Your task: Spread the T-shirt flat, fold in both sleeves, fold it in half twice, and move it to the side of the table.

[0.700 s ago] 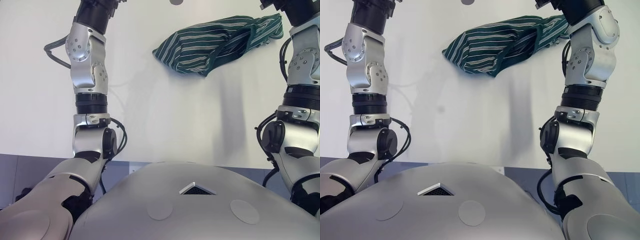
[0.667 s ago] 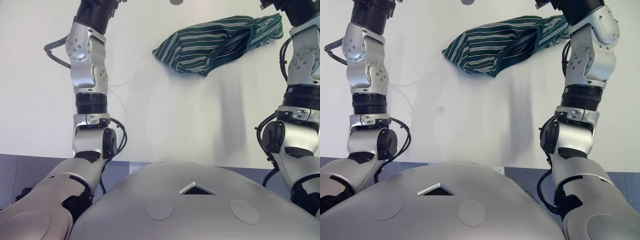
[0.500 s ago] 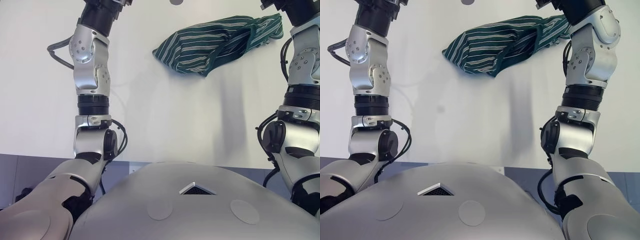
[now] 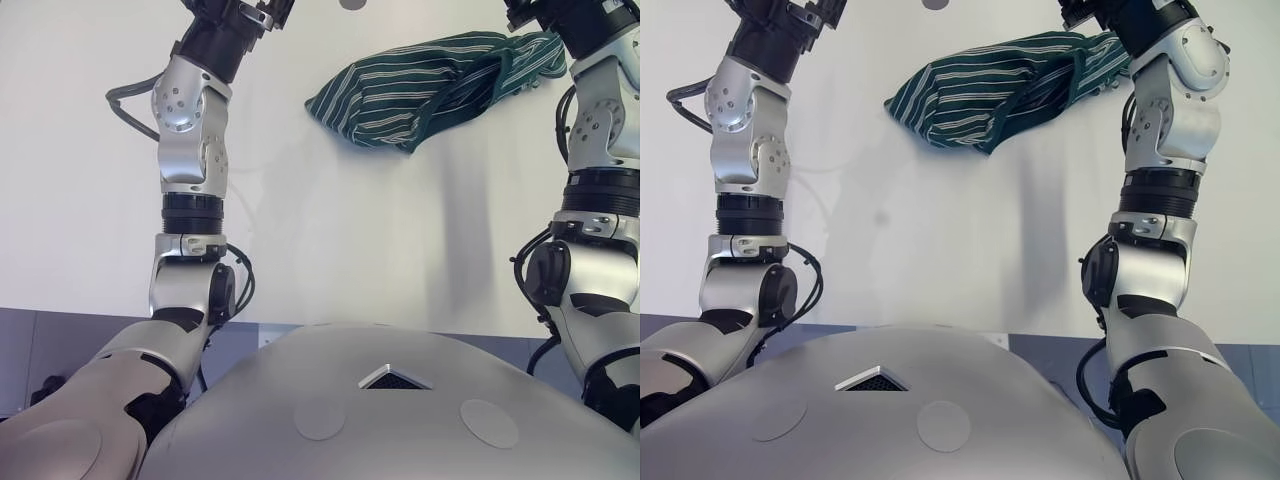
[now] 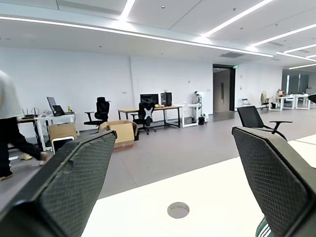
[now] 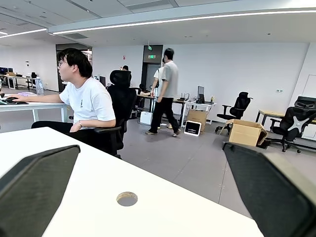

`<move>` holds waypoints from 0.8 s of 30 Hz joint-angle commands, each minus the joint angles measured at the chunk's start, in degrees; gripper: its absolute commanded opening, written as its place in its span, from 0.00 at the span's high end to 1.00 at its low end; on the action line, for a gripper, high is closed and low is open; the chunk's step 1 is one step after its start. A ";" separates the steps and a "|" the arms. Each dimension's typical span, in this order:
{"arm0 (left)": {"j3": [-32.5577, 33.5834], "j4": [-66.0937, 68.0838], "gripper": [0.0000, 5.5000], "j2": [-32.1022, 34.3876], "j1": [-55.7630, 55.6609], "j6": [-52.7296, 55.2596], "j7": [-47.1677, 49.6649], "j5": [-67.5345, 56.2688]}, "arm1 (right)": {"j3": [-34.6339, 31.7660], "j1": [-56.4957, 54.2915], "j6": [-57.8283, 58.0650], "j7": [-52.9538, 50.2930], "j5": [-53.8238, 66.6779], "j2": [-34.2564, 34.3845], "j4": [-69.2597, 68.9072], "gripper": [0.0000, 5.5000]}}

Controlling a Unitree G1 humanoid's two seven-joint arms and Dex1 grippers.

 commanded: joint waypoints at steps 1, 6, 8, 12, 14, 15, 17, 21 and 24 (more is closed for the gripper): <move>-1.17 -0.55 0.21 0.35 0.05 -0.33 -0.68 1.50 | 0.72 -1.67 -1.00 -0.48 -1.72 -0.48 1.78 0.02; -2.42 -1.05 0.21 0.16 0.77 -0.45 -1.04 2.05 | 0.98 -1.67 -1.65 -0.89 -2.60 -0.35 2.31 0.02; -2.68 -1.14 0.21 0.21 0.78 -0.42 -1.06 2.09 | 0.97 -1.69 -1.79 -1.22 -2.87 -0.45 2.50 0.02; -3.61 -1.65 0.21 0.50 1.75 -0.53 -1.18 2.79 | 1.19 -1.35 -2.08 -1.72 -3.19 -0.43 2.60 0.02; -3.55 -1.56 0.21 0.24 1.52 -0.77 -1.04 2.91 | 1.11 -1.49 -2.12 -1.71 -3.38 -0.44 2.86 0.02; -3.37 -1.50 0.21 0.00 1.24 -0.74 -0.80 2.82 | 1.00 -1.63 -2.15 -1.70 -3.44 -0.49 3.07 0.02; -3.01 -1.68 0.21 -0.07 0.81 -0.48 -0.73 2.55 | 0.78 -1.84 -2.16 -1.80 -3.37 -0.38 3.15 0.02; -2.67 -1.68 0.21 0.14 0.79 -0.57 -0.92 2.45 | 0.89 -2.05 -2.23 -1.69 -3.43 -0.38 3.28 0.02; -2.80 -1.65 0.21 -0.35 1.17 -0.88 -0.67 2.73 | 1.01 -2.39 -2.14 -1.37 -3.53 -0.70 3.54 0.02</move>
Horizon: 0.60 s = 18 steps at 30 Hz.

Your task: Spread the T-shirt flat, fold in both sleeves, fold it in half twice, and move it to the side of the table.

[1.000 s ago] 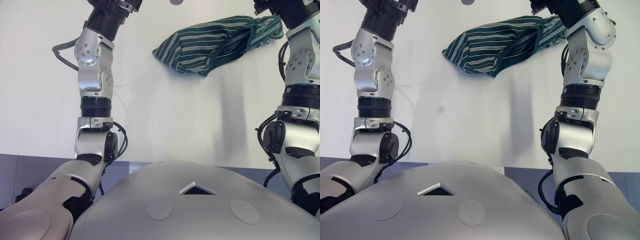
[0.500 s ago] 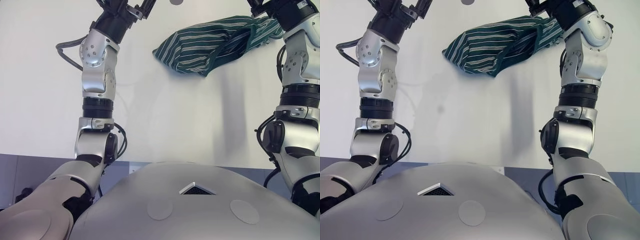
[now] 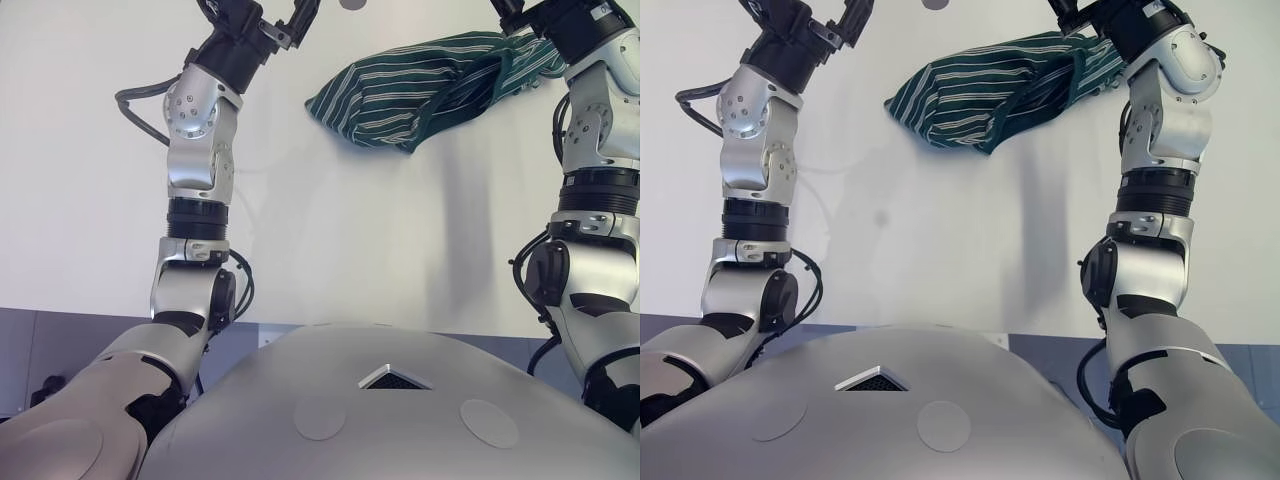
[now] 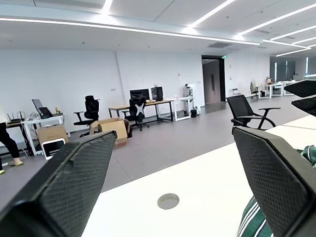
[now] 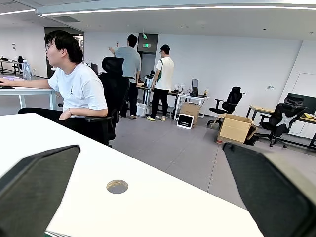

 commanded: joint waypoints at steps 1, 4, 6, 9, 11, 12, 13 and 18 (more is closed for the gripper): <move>-0.09 -0.67 0.21 -0.44 -0.21 -0.70 0.23 0.33 | 0.12 -2.41 -0.18 0.06 -0.33 -0.75 0.90 0.02; -0.21 -0.68 0.21 -0.58 -0.11 -0.68 0.18 0.41 | 0.21 -2.21 -0.27 0.02 -0.64 -0.73 1.19 0.02; -0.05 -0.58 0.21 -0.36 -0.26 -0.62 0.00 0.35 | 0.26 -2.15 -0.32 -0.12 -0.76 -0.56 1.17 0.02; 0.09 -0.55 0.21 -0.29 -0.48 -0.58 -0.02 0.32 | 0.32 -2.02 -0.44 -0.20 -0.75 -0.39 1.10 0.02; 0.14 -0.85 0.21 -0.36 -0.24 -0.52 0.03 0.30 | 0.42 -1.91 -0.50 -0.24 -0.77 -0.26 1.03 0.02; 0.13 -0.90 0.21 -0.42 -0.13 -0.51 0.06 0.30 | 0.45 -1.86 -0.56 -0.21 -0.76 -0.25 1.08 0.02; 0.09 -0.78 0.21 -0.50 -0.20 -0.52 0.08 0.33 | 0.40 -1.78 -0.57 -0.19 -0.72 -0.30 1.08 0.02; -0.16 -0.98 0.21 -0.83 -0.29 -0.46 0.19 0.36 | 0.40 -1.64 -0.49 -0.22 -0.76 -0.51 1.08 0.02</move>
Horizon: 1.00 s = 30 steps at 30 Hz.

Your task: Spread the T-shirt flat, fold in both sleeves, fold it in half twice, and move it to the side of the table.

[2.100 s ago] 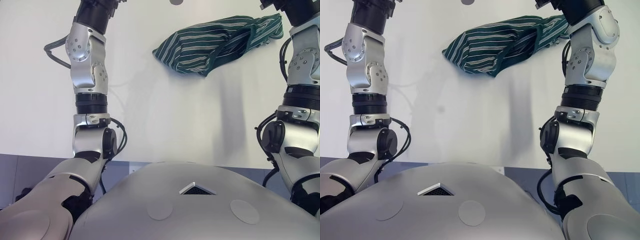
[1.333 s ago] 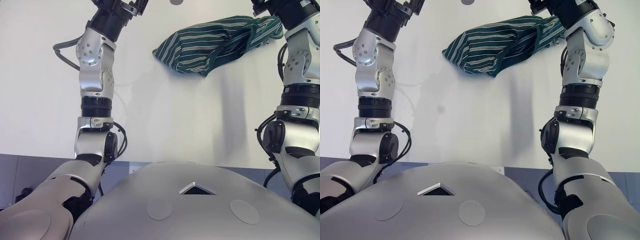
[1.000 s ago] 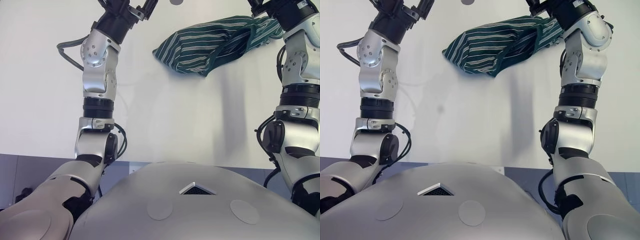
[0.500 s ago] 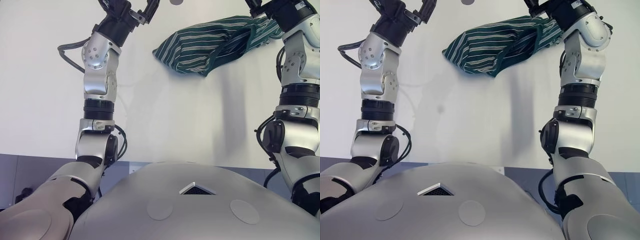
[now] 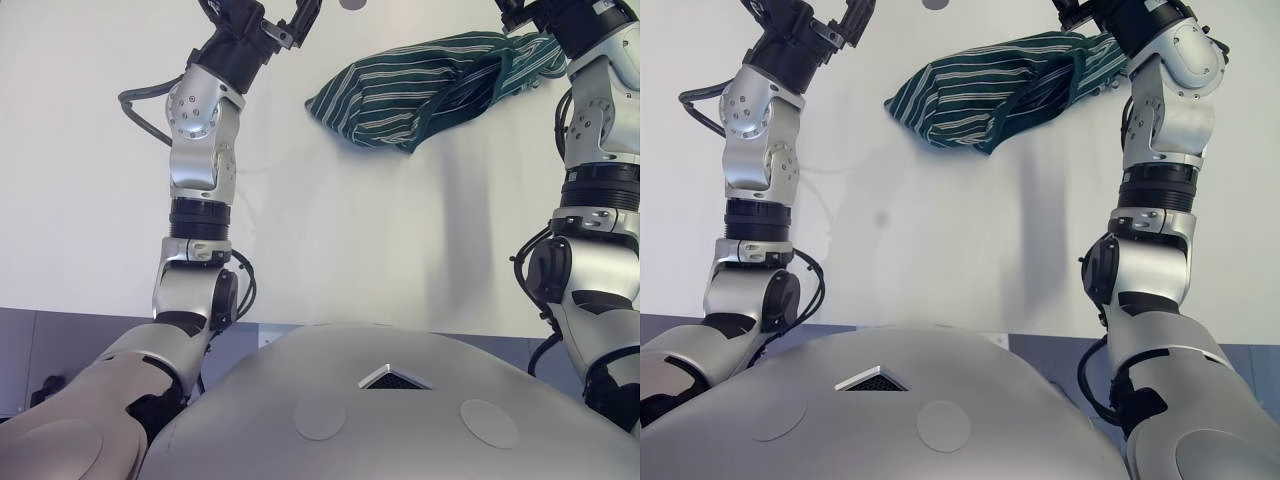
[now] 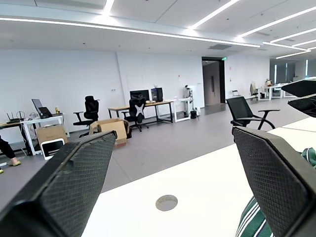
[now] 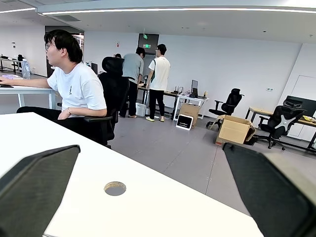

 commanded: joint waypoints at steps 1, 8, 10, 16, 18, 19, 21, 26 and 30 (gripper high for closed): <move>-0.28 -1.26 0.21 -0.11 0.06 -0.25 -0.02 0.32 | 0.38 -0.35 0.01 -0.32 -0.34 -0.01 -0.14 0.02; -0.46 -2.62 0.21 0.37 1.24 0.78 -0.18 0.31 | 1.11 1.18 0.55 -0.76 -0.26 0.48 -1.48 0.02; -0.43 -2.50 0.21 0.49 1.05 0.88 -0.32 0.35 | 1.19 1.38 0.35 -0.95 -0.38 0.61 -1.43 0.02; -0.50 -2.58 0.21 0.77 0.17 1.17 -0.53 0.47 | 1.21 1.54 0.04 -1.73 -0.35 0.82 -1.34 0.02; -0.50 -2.61 0.21 0.84 0.23 1.20 -0.64 0.42 | 1.36 1.58 0.02 -1.72 -0.47 0.83 -1.40 0.02; -0.47 -2.37 0.21 0.87 0.22 1.05 -0.68 0.46 | 1.40 1.44 -0.12 -1.70 -0.54 0.81 -1.17 0.02; -0.61 -2.18 0.21 0.70 0.04 0.85 -0.64 0.64 | 1.46 1.22 -0.29 -1.68 -0.60 0.77 -0.83 0.02; -0.67 -1.80 0.21 0.85 -0.34 0.72 -0.82 0.74 | 1.62 1.00 -0.65 -2.18 -0.78 1.05 -0.60 0.02; -0.55 -1.47 0.21 1.31 -0.57 0.86 -1.05 0.84 | 2.03 1.29 -0.98 -2.81 -1.01 1.56 -0.56 0.02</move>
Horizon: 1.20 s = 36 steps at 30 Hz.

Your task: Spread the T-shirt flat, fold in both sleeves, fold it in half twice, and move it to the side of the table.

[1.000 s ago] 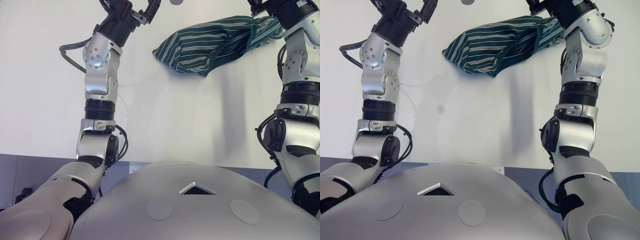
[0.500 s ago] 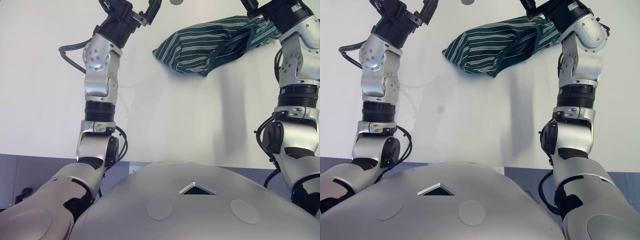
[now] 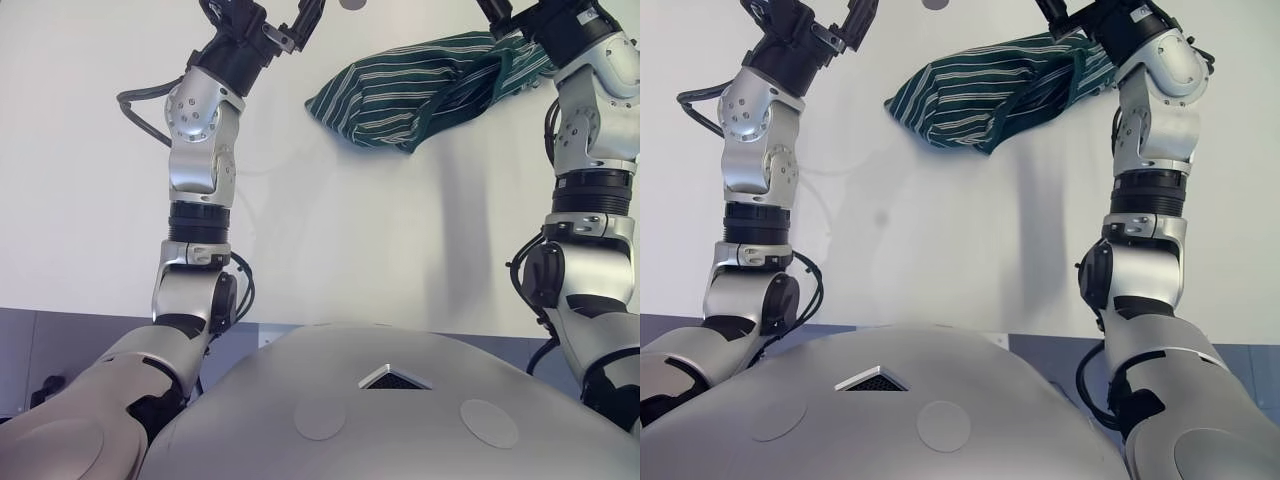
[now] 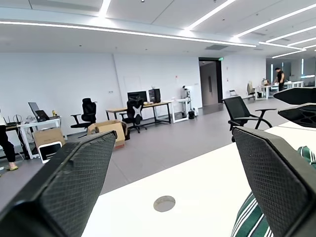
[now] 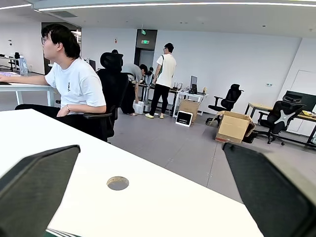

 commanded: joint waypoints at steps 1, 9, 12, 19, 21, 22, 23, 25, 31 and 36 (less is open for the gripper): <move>-0.12 0.23 0.21 0.73 -1.54 0.66 -0.44 0.46 | 0.32 -0.02 -0.40 -0.51 -0.72 0.29 -0.23 0.02; -13.32 7.36 0.21 7.84 0.76 -3.94 -5.64 17.14 | 6.00 -5.20 -8.16 -11.63 -17.72 -5.62 13.60 0.02; -24.12 15.55 0.21 12.18 1.22 -7.40 -7.66 30.41 | 11.39 -9.96 -11.41 -19.99 -29.56 -11.19 23.97 0.02; -38.75 43.74 0.21 14.42 -2.30 -14.17 0.57 46.60 | 22.67 -11.04 -17.90 -18.59 -42.93 -17.09 32.52 0.02; -40.30 46.64 0.21 16.86 -2.76 -15.79 1.84 47.54 | 23.48 -9.41 -19.72 -13.79 -42.70 -19.14 30.39 0.02; -40.83 47.69 0.21 17.31 -3.08 -16.45 2.38 47.44 | 23.63 -9.09 -20.16 -12.75 -42.62 -19.59 30.00 0.02; -41.34 48.56 0.21 17.42 -3.41 -16.98 2.89 47.28 | 23.60 -8.98 -20.38 -12.20 -42.57 -19.77 29.85 0.02; -41.69 50.16 0.21 22.47 -3.49 -19.14 2.67 47.47 | 23.46 -3.49 -21.14 -3.48 -38.70 -22.43 21.33 0.02; -42.92 55.31 0.21 39.35 -1.59 -24.26 2.36 48.47 | 22.52 20.14 -8.95 19.22 -18.28 -27.65 -19.96 0.02; -39.21 56.05 0.21 39.05 -2.39 -27.28 1.96 42.58 | 20.80 24.20 -3.73 18.50 -16.94 -24.53 -27.13 0.02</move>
